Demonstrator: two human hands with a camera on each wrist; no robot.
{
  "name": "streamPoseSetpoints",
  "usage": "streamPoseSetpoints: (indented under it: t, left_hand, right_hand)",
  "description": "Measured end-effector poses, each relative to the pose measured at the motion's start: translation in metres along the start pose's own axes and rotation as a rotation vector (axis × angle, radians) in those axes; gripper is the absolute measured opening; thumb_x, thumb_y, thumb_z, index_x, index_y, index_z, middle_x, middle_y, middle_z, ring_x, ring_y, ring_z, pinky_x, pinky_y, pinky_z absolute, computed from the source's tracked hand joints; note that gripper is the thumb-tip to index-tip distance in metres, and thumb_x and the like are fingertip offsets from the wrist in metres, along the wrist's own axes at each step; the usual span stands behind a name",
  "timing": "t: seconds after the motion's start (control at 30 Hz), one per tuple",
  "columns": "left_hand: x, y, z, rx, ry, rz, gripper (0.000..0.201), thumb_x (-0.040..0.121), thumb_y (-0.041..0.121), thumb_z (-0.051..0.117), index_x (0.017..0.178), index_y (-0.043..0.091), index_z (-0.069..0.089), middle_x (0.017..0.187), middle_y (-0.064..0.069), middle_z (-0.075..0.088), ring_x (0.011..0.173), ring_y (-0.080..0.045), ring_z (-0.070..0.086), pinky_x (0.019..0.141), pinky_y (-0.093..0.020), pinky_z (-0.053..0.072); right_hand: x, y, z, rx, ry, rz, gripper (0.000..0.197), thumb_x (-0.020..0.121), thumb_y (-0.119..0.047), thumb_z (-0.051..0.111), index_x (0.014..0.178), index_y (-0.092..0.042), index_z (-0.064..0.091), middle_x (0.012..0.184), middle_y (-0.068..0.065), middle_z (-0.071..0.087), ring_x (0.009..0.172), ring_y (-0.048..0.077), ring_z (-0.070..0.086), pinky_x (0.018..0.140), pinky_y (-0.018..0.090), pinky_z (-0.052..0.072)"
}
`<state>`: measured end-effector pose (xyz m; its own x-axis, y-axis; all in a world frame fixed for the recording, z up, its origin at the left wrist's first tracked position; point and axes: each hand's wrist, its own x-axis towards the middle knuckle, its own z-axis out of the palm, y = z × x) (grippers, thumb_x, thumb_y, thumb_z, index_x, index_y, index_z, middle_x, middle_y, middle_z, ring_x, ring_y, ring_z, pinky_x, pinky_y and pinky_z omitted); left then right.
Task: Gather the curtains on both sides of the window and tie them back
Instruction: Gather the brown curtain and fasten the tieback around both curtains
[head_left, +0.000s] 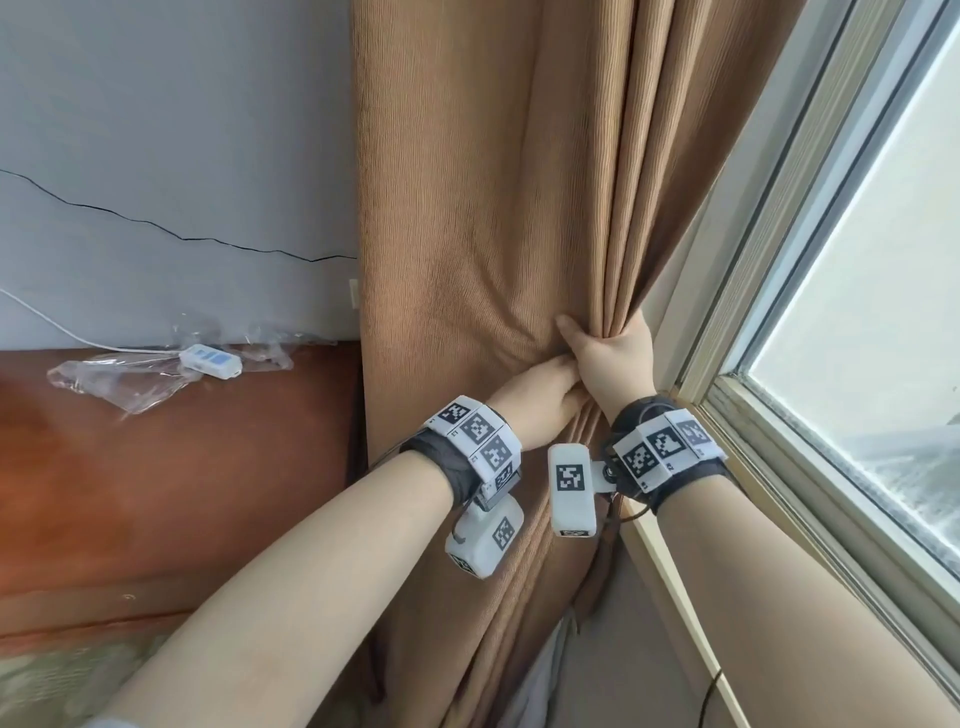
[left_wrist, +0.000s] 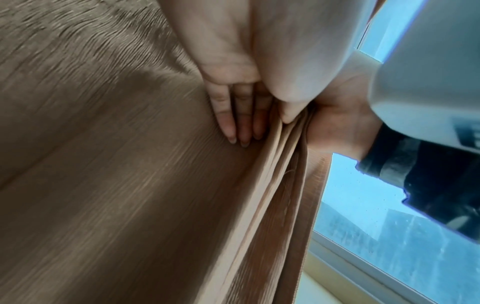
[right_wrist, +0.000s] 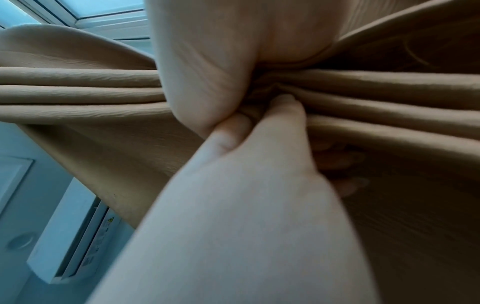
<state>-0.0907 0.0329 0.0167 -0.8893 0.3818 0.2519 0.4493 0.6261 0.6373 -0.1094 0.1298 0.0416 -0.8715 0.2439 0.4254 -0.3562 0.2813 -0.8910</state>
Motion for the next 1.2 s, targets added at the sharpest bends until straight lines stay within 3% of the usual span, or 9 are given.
streamPoseSetpoints:
  t: [0.1, 0.23, 0.3, 0.43, 0.63, 0.73, 0.87, 1.07, 1.2]
  left_hand:
    - [0.001, -0.006, -0.001, -0.034, -0.067, 0.05, 0.034, 0.095, 0.023, 0.05, 0.125, 0.009, 0.056, 0.131, -0.007, 0.052, 0.117, -0.02, 0.051, 0.102, -0.035, 0.039]
    - [0.001, -0.025, -0.016, -0.104, -0.002, 0.055, 0.016, 0.084, 0.02, 0.068, 0.095, 0.008, 0.066, 0.098, -0.003, 0.058, 0.085, -0.012, 0.057, 0.079, -0.018, 0.045]
    - [0.0, -0.037, -0.028, -0.154, 0.147, -0.023, 0.012, 0.085, 0.017, 0.066, 0.095, 0.011, 0.065, 0.093, -0.001, 0.061, 0.083, -0.012, 0.059, 0.071, -0.01, 0.044]
    - [0.003, -0.068, -0.055, -0.229, 0.538, -0.149, 0.009, 0.087, 0.015, 0.061, 0.096, 0.014, 0.059, 0.094, -0.002, 0.061, 0.081, -0.017, 0.058, 0.075, -0.021, 0.048]
    - [0.013, -0.117, -0.096, -0.295, 0.982, -0.331, 0.043, 0.087, 0.021, 0.062, 0.123, 0.006, 0.044, 0.111, -0.004, 0.043, 0.076, -0.01, 0.05, 0.09, -0.039, 0.048]
    - [0.022, -0.134, -0.114, -0.351, 0.974, -0.422, 0.061, 0.087, 0.034, 0.062, 0.135, 0.009, 0.035, 0.134, -0.009, 0.039, 0.111, -0.024, 0.051, 0.104, -0.04, 0.039]
    - [0.03, -0.136, -0.118, -0.504, 0.844, -0.491, 0.078, 0.088, 0.045, 0.058, 0.147, 0.014, 0.018, 0.152, -0.003, 0.029, 0.136, -0.019, 0.033, 0.114, -0.036, 0.027]
    - [0.033, -0.134, -0.11, -0.518, 0.909, -0.55, 0.068, 0.079, 0.049, 0.066, 0.133, 0.016, 0.041, 0.126, -0.005, 0.054, 0.113, -0.021, 0.055, 0.102, -0.04, 0.043]
    - [0.028, -0.133, -0.107, -0.394, 0.944, -0.498, 0.032, 0.07, 0.057, 0.062, 0.075, 0.027, 0.052, 0.097, -0.004, 0.065, 0.086, -0.024, 0.062, 0.084, -0.045, 0.052]
  right_hand:
    - [0.004, 0.004, -0.003, -0.032, 0.02, -0.017, 0.044, 0.087, -0.017, 0.063, 0.128, -0.01, 0.049, 0.109, -0.006, 0.055, 0.101, 0.007, 0.048, 0.087, 0.017, 0.035]
    - [0.011, 0.01, -0.003, -0.089, 0.023, -0.032, 0.037, 0.089, -0.017, 0.058, 0.125, -0.01, 0.051, 0.113, 0.004, 0.061, 0.105, 0.018, 0.055, 0.087, 0.023, 0.04]
    - [0.012, 0.012, -0.001, -0.08, 0.023, -0.013, 0.036, 0.089, -0.018, 0.058, 0.123, -0.01, 0.052, 0.106, 0.001, 0.06, 0.102, 0.02, 0.057, 0.089, 0.029, 0.045]
    - [0.018, 0.013, -0.003, -0.005, 0.003, 0.03, 0.036, 0.089, -0.016, 0.059, 0.124, -0.009, 0.053, 0.105, -0.003, 0.056, 0.1, 0.014, 0.053, 0.088, 0.026, 0.042]
    - [0.024, 0.017, -0.008, 0.103, 0.02, 0.098, 0.033, 0.087, -0.014, 0.063, 0.119, -0.008, 0.056, 0.104, 0.0, 0.06, 0.101, 0.017, 0.058, 0.09, 0.029, 0.047]
    - [0.028, 0.017, -0.01, 0.149, 0.001, 0.148, 0.035, 0.086, -0.013, 0.065, 0.12, -0.009, 0.057, 0.104, 0.001, 0.061, 0.099, 0.016, 0.058, 0.089, 0.03, 0.048]
    - [0.032, 0.019, -0.012, 0.173, -0.003, 0.19, 0.035, 0.085, -0.013, 0.067, 0.118, -0.01, 0.057, 0.105, 0.003, 0.062, 0.102, 0.02, 0.059, 0.09, 0.032, 0.049]
    - [0.033, 0.02, -0.01, 0.17, 0.018, 0.188, 0.036, 0.085, -0.013, 0.066, 0.119, -0.009, 0.057, 0.107, 0.005, 0.063, 0.105, 0.023, 0.06, 0.094, 0.037, 0.049]
    - [0.034, 0.021, -0.008, 0.15, 0.034, 0.156, 0.037, 0.085, -0.014, 0.065, 0.121, -0.008, 0.057, 0.107, 0.004, 0.062, 0.103, 0.019, 0.059, 0.093, 0.035, 0.049]
